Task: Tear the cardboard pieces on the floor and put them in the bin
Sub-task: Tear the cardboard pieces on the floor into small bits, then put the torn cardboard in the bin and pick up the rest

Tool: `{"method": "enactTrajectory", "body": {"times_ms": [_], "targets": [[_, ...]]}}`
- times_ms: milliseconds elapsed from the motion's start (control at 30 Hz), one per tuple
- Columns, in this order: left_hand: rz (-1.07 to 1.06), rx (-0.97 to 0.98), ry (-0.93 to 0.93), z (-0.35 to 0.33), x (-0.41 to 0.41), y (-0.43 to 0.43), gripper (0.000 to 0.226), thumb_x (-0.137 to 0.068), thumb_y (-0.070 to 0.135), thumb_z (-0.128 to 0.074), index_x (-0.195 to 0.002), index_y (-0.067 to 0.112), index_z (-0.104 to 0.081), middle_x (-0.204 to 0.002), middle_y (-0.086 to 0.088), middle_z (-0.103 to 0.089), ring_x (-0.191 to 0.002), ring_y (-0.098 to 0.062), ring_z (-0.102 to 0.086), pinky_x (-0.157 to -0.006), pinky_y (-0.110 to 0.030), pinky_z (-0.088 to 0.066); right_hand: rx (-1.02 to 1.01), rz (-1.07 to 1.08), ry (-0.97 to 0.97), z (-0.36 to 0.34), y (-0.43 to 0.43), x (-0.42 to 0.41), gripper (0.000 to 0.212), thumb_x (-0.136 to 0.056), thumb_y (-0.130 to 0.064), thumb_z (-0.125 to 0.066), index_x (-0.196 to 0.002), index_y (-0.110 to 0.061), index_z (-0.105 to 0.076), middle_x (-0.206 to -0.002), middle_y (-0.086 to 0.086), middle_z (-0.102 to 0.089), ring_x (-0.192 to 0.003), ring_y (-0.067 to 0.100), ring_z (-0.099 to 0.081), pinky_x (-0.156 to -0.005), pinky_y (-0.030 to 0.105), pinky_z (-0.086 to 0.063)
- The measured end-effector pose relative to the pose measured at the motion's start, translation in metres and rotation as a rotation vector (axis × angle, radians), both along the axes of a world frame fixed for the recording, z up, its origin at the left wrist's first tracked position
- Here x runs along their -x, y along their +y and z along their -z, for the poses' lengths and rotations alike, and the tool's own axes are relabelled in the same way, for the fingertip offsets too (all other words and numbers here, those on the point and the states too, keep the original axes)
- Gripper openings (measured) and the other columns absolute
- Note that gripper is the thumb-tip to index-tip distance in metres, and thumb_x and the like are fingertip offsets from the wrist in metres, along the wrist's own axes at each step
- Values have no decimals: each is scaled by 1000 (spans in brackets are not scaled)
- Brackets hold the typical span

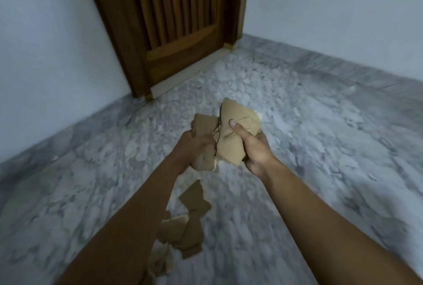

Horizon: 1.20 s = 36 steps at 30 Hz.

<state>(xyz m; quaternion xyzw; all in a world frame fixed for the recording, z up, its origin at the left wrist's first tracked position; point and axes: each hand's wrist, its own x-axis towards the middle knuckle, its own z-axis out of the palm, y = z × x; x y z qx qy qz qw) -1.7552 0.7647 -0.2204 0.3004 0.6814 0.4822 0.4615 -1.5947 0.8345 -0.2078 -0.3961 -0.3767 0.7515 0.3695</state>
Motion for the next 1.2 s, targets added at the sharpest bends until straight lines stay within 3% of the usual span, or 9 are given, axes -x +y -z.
{"method": "enactTrajectory", "body": {"times_ms": [200,367,467,567,667,800,900,1067,1200], "targets": [[34,-145,-86,-50,-149,80,24,-99,26,-52,-91,16,-72,-81,0,-76,-75,-19,-73,-65,-32,-58,-89,242,40,-33,74,-124,47,-84,-21,-80,-125,-5,-63,-114,16,-72,-101,33,-72,-75,47,-62],[147,-184,16,-97,-316,152,37,-96,46,-54,-96,12,-70,-87,-7,-75,-80,-23,-71,-60,-24,-58,-198,397,-65,-72,139,-293,107,-43,-48,-98,-131,-7,-54,-120,14,-69,-100,30,-73,-70,46,-61],[264,-268,32,-131,-423,192,45,-80,52,-66,-103,14,-72,-93,-5,-77,-87,-22,-74,-85,-41,-59,-264,512,-122,-102,169,-407,94,-48,-49,-95,-127,-11,-60,-116,8,-71,-102,26,-72,-81,46,-61],[389,-318,29,-155,-535,230,51,-76,58,-67,-110,20,-69,-99,2,-76,-93,-17,-73,-92,-42,-57,-250,703,-180,-130,182,-523,86,-56,-51,-87,-127,-19,-52,-119,3,-66,-103,22,-68,-87,47,-59],[478,-370,36,-167,-637,260,59,-70,68,-66,-113,27,-66,-103,8,-75,-98,-15,-71,-95,-41,-54,-229,825,-188,-149,188,-623,69,-74,-41,-84,-122,-19,-41,-111,-1,-61,-94,15,-64,-69,33,-59],[607,-439,35,-168,-766,287,52,-80,59,-69,-117,26,-52,-105,12,-67,-101,-11,-65,-93,-34,-52,-172,967,-191,-143,198,-747,99,-55,-59,-86,-133,-29,-34,-126,1,-56,-105,23,-63,-82,48,-60],[720,-449,76,-153,-853,316,33,-86,49,-69,-108,31,-54,-102,12,-65,-97,-8,-64,-88,-33,-54,-139,1147,-205,-125,209,-834,98,-68,-51,-85,-141,-28,-24,-125,2,-51,-108,26,-58,-91,49,-55],[847,-264,191,-113,-963,361,59,-89,60,-57,-127,17,-45,-115,-1,-58,-105,-22,-59,-94,-46,-52,25,1235,-477,-75,234,-947,97,-75,-58,-74,-150,-21,-26,-126,0,-53,-105,26,-56,-89,41,-51],[980,-184,115,-89,-1001,388,96,-66,91,-46,-141,31,-45,-137,2,-55,-124,-20,-53,-106,-48,-44,232,1174,-643,-45,246,-996,105,-79,-66,-65,-158,-17,-16,-152,15,-37,-124,37,-49,-91,44,-46]]}}
